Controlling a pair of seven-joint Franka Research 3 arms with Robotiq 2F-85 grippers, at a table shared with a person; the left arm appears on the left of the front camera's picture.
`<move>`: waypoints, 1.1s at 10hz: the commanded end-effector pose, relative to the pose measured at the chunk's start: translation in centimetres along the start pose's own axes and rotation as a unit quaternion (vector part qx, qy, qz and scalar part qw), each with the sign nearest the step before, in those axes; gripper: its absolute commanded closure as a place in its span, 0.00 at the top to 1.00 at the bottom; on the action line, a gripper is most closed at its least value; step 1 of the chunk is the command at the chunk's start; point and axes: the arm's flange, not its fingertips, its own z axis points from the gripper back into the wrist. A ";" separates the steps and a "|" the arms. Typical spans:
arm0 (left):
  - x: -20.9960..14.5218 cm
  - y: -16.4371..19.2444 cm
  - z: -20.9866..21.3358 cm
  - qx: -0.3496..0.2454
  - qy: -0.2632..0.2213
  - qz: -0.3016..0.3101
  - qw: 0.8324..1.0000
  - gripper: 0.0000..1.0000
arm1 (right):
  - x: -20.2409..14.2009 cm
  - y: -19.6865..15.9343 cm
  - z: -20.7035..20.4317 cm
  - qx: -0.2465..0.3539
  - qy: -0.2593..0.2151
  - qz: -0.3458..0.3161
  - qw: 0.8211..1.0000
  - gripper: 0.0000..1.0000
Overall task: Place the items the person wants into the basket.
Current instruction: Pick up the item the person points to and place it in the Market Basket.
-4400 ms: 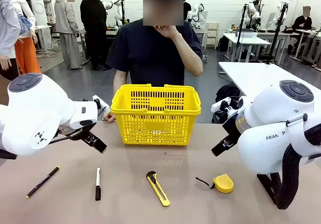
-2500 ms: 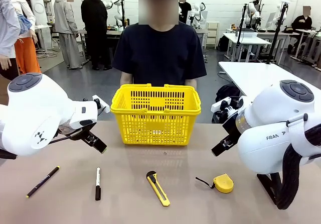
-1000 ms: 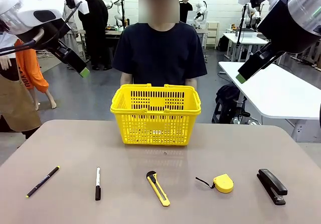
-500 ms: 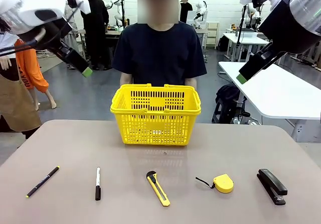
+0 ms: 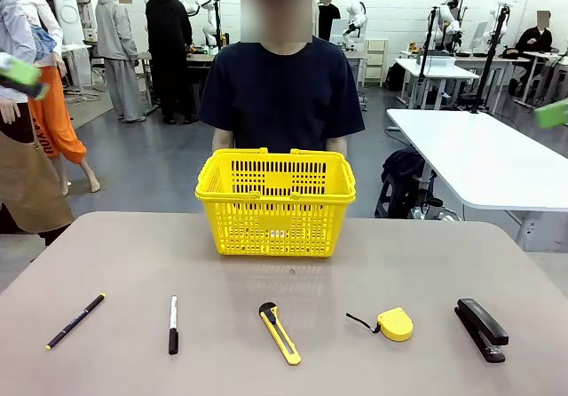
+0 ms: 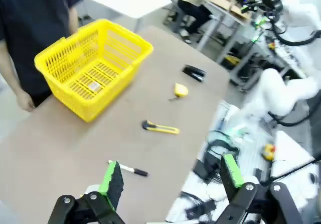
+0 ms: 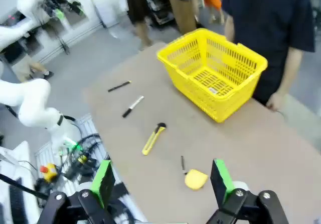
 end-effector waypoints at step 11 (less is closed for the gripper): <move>-10.7 6.5 11.8 0.123 -0.015 0.034 0.992 1.00 | -10.4 -5.0 11.1 -0.076 -0.034 -0.098 0.992 1.00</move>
